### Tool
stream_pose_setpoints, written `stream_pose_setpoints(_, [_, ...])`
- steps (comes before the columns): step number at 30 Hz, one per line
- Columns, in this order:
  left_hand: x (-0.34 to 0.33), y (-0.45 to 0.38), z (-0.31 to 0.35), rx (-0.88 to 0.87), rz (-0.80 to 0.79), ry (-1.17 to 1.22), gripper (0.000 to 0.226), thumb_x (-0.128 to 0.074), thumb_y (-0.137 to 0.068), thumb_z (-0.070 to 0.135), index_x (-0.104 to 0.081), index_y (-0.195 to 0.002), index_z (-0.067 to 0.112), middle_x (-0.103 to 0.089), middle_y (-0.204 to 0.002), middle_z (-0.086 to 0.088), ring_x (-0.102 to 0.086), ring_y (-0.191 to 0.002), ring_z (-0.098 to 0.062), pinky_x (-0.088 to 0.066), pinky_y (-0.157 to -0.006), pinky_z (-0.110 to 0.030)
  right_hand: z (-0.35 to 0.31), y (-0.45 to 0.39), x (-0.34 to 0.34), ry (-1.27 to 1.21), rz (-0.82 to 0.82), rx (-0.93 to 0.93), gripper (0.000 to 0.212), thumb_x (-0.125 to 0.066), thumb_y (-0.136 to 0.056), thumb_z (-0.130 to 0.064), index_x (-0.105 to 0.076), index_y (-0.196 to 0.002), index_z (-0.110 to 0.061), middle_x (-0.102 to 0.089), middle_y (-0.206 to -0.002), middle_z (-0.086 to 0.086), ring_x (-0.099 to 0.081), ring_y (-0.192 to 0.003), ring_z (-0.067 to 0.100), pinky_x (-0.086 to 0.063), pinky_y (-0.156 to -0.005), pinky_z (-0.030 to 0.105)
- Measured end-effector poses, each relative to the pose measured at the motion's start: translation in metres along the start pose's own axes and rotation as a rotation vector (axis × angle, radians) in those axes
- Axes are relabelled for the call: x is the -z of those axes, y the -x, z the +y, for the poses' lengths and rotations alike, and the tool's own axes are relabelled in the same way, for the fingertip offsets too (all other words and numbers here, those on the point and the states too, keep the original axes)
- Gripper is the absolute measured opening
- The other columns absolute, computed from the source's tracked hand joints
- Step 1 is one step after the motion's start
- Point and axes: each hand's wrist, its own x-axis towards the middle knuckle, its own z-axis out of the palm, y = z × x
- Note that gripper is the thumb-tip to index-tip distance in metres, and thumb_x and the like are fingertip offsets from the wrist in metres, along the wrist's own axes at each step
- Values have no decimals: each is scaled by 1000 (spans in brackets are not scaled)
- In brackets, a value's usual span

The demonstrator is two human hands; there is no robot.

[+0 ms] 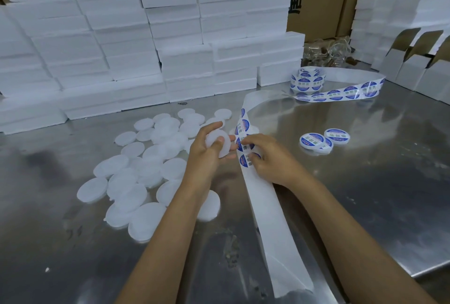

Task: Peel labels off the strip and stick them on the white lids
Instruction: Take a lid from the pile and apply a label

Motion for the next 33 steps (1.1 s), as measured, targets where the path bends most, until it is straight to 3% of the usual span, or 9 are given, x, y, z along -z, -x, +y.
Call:
stream_pose_setpoints(3, [0,-2,-4,37,7,-21,32,-48,-102,3,-60,-124,23,-75,-97,-4,-76,-80,-13,-59,-69,-24,4,1,-2,4,-23,-12,35,-64,-90,-14,-61,-125,-15,-59,-121,0,-52,-105,16,-37,-87,21])
stream_pose_setpoints(7, [-2,-3,-6,46,7,-93,27,-58,-98,12,-60,-115,33,-69,-117,-6,-75,-83,-10,-59,-67,-23,1,5,0,-27,-4,-14,39,-74,-85,-22,-64,-122,-18,-59,-112,-6,-50,-92,6,-37,-80,15])
stream_pose_setpoints(11, [-5,-2,-5,32,-16,-134,25,-58,-99,15,-56,-107,39,-64,-123,-4,-70,-79,7,-55,-60,-15,-5,13,-3,-60,-16,-12,28,-75,-84,-20,-68,-112,-21,-59,-110,-11,-53,-85,0,-36,-67,5])
stream_pose_setpoints(15, [-5,-1,-5,28,-69,-57,30,-53,-99,8,-58,-124,24,-65,-127,-13,-72,-103,-16,-60,-87,-33,-9,16,-3,-84,21,-10,16,-74,-83,-18,-68,-97,-25,-66,-100,-7,-55,-81,6,-39,-63,6])
stream_pose_setpoints(21, [-4,-2,-6,12,-116,-9,31,-50,-100,9,-58,-127,23,-68,-119,-9,-74,-96,-12,-61,-76,-29,-11,18,-4,-157,48,1,21,-76,-78,-16,-61,-87,-27,-66,-86,-10,-57,-77,10,-47,-66,19])
stream_pose_setpoints(23, [-2,-4,-8,28,-113,-3,30,-49,-101,10,-58,-126,24,-69,-117,-9,-73,-98,-15,-61,-78,-31,-13,18,-4,-186,44,5,22,-77,-77,-15,-59,-82,-28,-65,-82,-12,-57,-76,9,-47,-66,18])
stream_pose_setpoints(27, [-3,-3,-9,88,-133,15,27,-46,-102,13,-59,-123,25,-65,-124,-14,-69,-109,-26,-59,-86,-42,-19,19,-2,-353,-16,-31,13,-76,-80,-7,-65,-77,-13,-68,-78,0,-65,-78,15,-55,-75,30])
stream_pose_setpoints(30, [-6,-2,-7,127,-113,36,22,-44,-105,21,-61,-115,29,-62,-131,-16,-66,-113,-29,-57,-89,-43,-26,20,4,-559,-34,-59,11,-75,-80,-1,-65,-78,-6,-69,-73,-8,-64,-72,1,-48,-70,17])
stream_pose_setpoints(33, [-6,-2,-4,214,-89,117,19,-48,-102,34,-65,-108,28,-60,-134,-15,-64,-117,-33,-57,-84,-43,-31,22,15,-843,45,-108,11,-70,-83,0,-61,-83,-6,-68,-86,12,-65,-81,14,-48,-77,26])
